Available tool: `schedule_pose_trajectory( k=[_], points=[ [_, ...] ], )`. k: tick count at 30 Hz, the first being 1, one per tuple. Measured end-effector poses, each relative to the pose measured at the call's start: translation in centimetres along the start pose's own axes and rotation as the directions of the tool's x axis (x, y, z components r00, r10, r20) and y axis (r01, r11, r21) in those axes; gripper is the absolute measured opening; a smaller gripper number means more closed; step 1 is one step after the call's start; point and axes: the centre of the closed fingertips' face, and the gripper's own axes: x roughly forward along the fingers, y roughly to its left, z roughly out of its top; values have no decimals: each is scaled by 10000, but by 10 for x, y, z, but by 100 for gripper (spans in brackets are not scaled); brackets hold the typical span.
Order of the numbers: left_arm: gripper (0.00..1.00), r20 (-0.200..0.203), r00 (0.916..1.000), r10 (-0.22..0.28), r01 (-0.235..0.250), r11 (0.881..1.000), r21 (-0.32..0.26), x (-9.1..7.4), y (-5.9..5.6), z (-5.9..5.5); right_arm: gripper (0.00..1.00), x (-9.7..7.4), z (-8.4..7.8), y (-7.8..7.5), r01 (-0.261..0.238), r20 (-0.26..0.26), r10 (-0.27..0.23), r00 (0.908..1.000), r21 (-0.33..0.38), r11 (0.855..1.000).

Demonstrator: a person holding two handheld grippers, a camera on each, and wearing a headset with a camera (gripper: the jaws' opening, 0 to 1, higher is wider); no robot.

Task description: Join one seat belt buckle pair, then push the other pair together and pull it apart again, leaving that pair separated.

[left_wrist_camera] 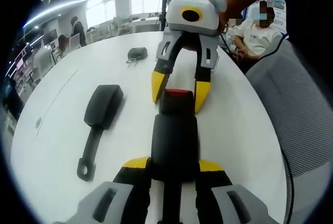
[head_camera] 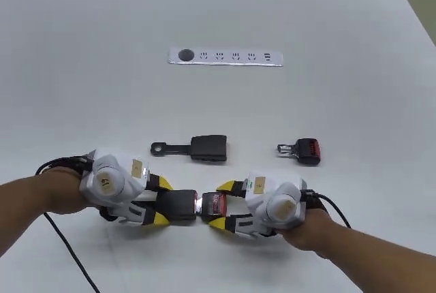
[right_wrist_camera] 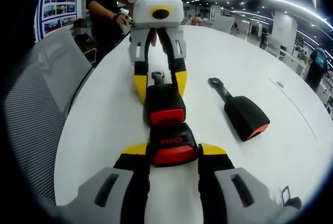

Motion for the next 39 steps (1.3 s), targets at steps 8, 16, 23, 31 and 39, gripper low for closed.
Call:
schedule_pose_trajectory(
  k=[8, 16, 23, 31, 39],
  points=[
    [56, -550, 9946, 878, -873, 9961, 113, -4, 9, 0, 46, -8, 0, -3, 494, -221, -486, 9986, 401, 9980],
    [81, -112, 9902, 1392, -1392, 9902, -70, -14, 13, 17, 71, -35, 16, -23, 1113, 865, -1216, 9888, 1152, 9871],
    [81, 509, 9812, 1862, -1851, 9824, -248, -22, 34, 45, 74, -61, 7, -35, 1363, 974, -1498, 9839, 1328, 9817],
    [80, 413, 9790, 1997, -2011, 9789, 347, -29, 55, 54, 76, -98, -13, -56, 1379, 574, -1480, 9873, 1519, 9787],
    [80, -29, 9793, 2023, -2012, 9755, 892, -40, 81, 50, 80, -120, -33, -92, 1672, 150, -1710, 9852, 1428, 9755]
  ],
)
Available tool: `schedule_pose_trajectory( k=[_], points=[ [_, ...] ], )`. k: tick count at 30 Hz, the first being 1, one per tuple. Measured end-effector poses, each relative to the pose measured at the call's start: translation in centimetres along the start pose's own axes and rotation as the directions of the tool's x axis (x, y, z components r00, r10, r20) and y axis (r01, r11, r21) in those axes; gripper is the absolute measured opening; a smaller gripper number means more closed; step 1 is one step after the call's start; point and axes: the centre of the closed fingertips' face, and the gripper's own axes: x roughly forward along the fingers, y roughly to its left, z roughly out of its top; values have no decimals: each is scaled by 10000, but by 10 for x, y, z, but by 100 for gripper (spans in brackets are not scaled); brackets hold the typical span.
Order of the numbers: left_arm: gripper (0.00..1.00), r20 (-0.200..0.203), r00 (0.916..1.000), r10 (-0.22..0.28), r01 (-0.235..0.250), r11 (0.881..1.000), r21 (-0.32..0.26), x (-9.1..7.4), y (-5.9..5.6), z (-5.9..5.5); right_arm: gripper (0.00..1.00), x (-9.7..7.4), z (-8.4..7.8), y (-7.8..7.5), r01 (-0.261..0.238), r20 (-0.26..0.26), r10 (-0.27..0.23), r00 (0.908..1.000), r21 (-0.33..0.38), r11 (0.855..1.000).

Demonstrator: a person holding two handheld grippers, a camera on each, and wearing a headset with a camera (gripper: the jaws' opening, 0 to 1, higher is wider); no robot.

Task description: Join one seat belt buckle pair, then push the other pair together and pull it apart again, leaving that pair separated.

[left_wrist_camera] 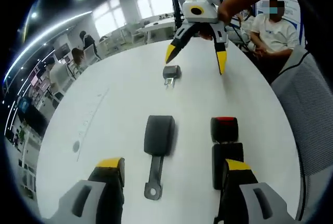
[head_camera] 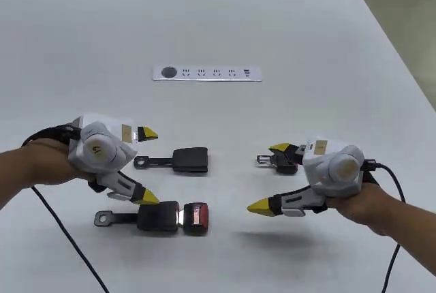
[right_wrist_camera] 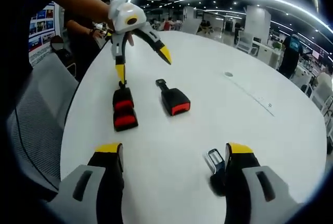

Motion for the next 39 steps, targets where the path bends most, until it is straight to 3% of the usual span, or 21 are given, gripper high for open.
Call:
schedule_pose_trajectory(
  k=[12, 17, 25, 29, 33, 37, 38, 39],
  points=[
    [79, 201, 9998, -12, 16, 9997, -225, 17, 21, 11, 79, -5, -13, -38, 123, -406, -115, 9991, 192, 9997],
    [79, 16, 9996, -290, 291, 9994, -201, 33, 19, 8, 76, -3, -27, -46, -110, -672, 135, 9976, 375, 9992],
    [76, 156, 9986, -505, 515, 9963, -695, 53, 24, 7, 71, 0, -40, -57, -324, -938, 373, 9949, 527, 9981],
    [69, 75, 9983, -574, 578, 9939, -935, 65, 25, 2, 71, 4, -51, -63, -462, -1221, 520, 9912, 496, 9977],
    [68, 250, 9958, -877, 897, 9915, -944, 72, 21, 5, 70, 8, -60, -63, -853, -1262, 931, 9876, 657, 9942],
    [62, 138, 9933, -1147, 1155, 9898, -831, 79, 20, 0, 70, 8, -71, -68, -1106, -1522, 1208, 9809, 734, 9911],
    [60, 160, 9927, -1192, 1201, 9889, -871, 80, 20, -1, 69, 9, -62, -64, -1485, -1111, 1513, 9822, 325, 9884],
    [59, 170, 9927, -1192, 1202, 9888, -882, 81, 21, -1, 67, 4, -65, -67, -1227, -1319, 1300, 9827, 622, 9905]
  ],
)
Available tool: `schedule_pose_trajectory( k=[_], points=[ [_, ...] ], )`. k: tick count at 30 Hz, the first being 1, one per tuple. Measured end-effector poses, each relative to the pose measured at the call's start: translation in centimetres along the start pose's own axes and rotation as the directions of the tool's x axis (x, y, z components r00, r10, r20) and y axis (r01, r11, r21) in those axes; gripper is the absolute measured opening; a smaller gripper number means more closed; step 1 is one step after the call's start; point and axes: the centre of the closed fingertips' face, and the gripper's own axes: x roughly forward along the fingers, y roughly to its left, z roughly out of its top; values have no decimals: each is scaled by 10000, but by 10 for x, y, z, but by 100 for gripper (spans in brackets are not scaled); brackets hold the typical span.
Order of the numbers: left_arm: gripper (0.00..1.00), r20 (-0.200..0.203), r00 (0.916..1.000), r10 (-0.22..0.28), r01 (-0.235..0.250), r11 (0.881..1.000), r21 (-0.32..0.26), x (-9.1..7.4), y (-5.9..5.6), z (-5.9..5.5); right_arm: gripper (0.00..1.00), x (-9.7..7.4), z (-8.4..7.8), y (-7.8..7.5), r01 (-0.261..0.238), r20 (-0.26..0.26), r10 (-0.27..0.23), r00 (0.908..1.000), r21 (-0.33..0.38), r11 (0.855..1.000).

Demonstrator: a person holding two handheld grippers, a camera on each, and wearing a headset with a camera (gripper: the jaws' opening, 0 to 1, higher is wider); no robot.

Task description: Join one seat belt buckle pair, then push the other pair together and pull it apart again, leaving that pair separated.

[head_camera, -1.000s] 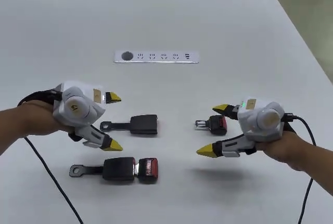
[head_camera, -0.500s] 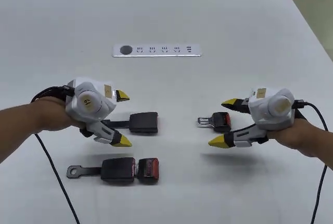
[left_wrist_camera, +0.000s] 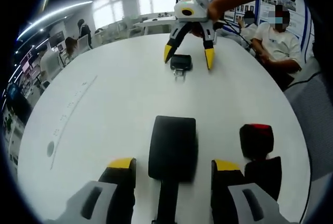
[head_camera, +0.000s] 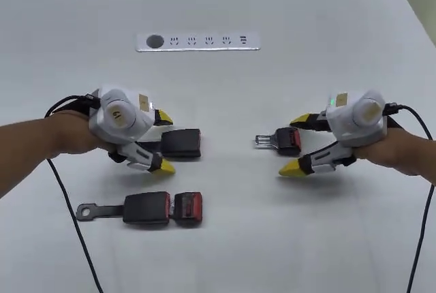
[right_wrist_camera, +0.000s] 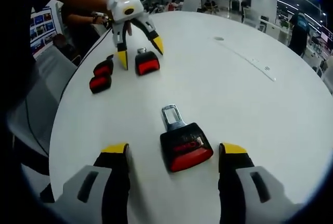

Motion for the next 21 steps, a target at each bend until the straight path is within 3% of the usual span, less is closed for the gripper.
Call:
schedule_pose_trajectory(
  k=[6, 9, 16, 18, 21],
  points=[
    [53, 138, 9989, -455, 456, 9990, -19, 1, -5, 1, 56, -2, 1, 1, -254, -17, 254, 9997, -190, 9995],
    [52, 109, 9978, -649, 646, 9977, 215, 2, -5, 2, 49, 0, -2, -5, -240, -209, 225, 9995, -717, 9971],
    [45, 93, 9970, -762, 759, 9966, 315, 4, -3, 6, 35, 2, -4, -8, -257, -395, 223, 9990, -888, 9957],
    [35, 197, 9975, -679, 676, 9975, 182, 5, -1, 8, 35, 2, -7, -8, -298, -444, 256, 9987, -964, 9949],
    [35, 132, 9978, -654, 651, 9976, 254, 6, 2, 7, 35, 0, -8, -6, -326, -444, 282, 9986, -1023, 9942]
  ],
)
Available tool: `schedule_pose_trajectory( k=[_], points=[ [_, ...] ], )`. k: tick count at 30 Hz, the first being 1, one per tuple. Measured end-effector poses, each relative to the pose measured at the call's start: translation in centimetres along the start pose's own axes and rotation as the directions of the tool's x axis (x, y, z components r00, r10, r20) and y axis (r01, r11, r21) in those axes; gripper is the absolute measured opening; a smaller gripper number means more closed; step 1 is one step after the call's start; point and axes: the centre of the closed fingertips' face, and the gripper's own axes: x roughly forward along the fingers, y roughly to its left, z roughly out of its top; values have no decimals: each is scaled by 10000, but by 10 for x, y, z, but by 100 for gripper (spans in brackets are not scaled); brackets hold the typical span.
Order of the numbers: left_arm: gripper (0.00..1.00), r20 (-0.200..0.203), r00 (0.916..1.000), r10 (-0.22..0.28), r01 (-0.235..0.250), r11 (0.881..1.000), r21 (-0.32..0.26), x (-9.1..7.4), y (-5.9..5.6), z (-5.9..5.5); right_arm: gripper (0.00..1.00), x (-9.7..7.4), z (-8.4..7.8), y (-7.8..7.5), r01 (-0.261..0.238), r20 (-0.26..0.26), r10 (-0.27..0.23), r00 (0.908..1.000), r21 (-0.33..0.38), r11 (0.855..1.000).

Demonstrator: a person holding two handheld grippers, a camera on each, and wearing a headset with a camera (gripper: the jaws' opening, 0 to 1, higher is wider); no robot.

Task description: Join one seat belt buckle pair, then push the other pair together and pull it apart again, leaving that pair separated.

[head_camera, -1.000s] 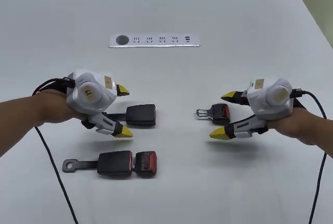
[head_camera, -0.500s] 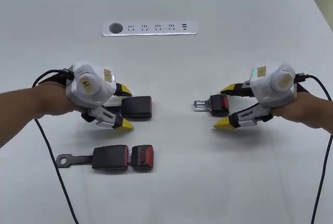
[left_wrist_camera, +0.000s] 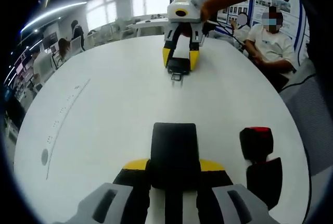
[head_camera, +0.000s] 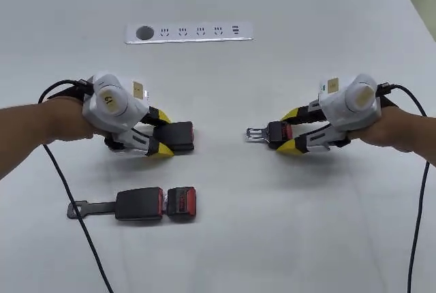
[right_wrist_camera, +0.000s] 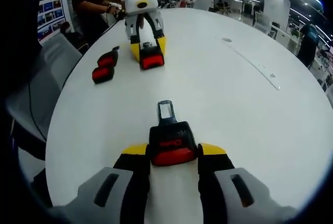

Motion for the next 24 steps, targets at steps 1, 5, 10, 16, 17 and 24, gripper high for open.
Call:
schedule_pose_trajectory(
  k=[1, 5, 10, 16, 17, 24],
  points=[
    [35, -7, 10000, -4, 4, 10000, 17, 0, 0, 0, 35, 0, 0, 0, -5, 0, 5, 10000, 1, 10000],
    [34, -14, 10000, -41, 41, 10000, -22, 0, -1, -1, 34, 0, -1, 0, -50, -66, 50, 10000, -41, 10000],
    [34, -119, 9996, -258, 260, 9995, 190, 0, -3, -1, 34, 0, -2, 2, -76, -187, 76, 9998, 30, 10000],
    [34, -234, 9992, -338, 345, 9990, 268, 0, -6, 0, 33, 3, 0, 1, -148, -433, 144, 9990, -95, 9998],
    [34, -252, 9991, -343, 349, 9991, 237, 0, -6, -1, 33, 5, 2, 1, -176, -461, 168, 9988, -165, 9997],
    [34, -430, 9985, -348, 357, 9992, 184, 1, -5, -4, 33, 13, 12, 2, -352, -563, 331, 9979, -373, 9987]
  ],
)
